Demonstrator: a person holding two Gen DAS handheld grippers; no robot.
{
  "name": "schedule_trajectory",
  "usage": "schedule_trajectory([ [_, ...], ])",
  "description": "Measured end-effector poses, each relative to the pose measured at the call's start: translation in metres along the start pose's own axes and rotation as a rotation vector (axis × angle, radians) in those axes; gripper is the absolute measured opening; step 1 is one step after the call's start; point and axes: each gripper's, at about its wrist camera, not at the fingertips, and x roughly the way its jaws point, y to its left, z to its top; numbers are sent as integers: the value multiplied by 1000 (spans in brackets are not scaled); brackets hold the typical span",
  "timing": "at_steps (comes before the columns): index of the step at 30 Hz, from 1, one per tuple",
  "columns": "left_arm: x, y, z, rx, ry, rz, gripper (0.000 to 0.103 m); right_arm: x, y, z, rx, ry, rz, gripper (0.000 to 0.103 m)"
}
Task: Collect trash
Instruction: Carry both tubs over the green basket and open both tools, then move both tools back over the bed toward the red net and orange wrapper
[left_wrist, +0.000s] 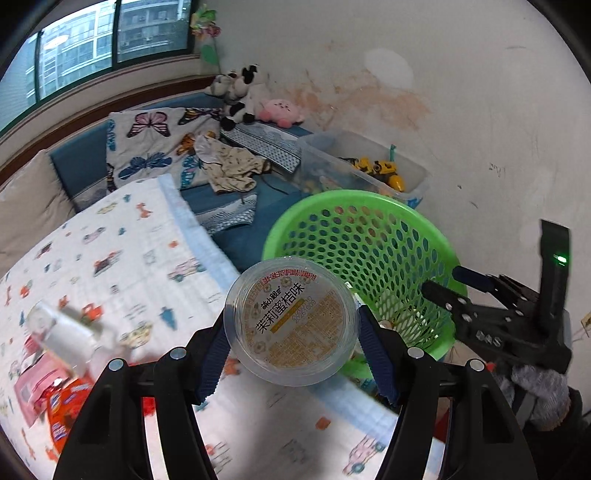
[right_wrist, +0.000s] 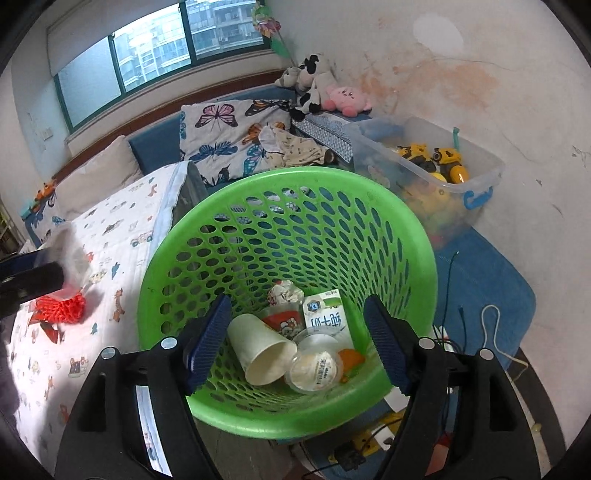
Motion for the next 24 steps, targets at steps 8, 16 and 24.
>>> schedule_trajectory([
  [8,35,-22,9,10,46,-16,64,-16,-6,-6,15,-19,12,78],
  [16,49,-30,9,9,55,-30,79,-21,-10,-11,29,-18,18,78],
  [24,26,-20,-6,1,21,-17,82,-24,-6,-20,31,-10,34,78],
])
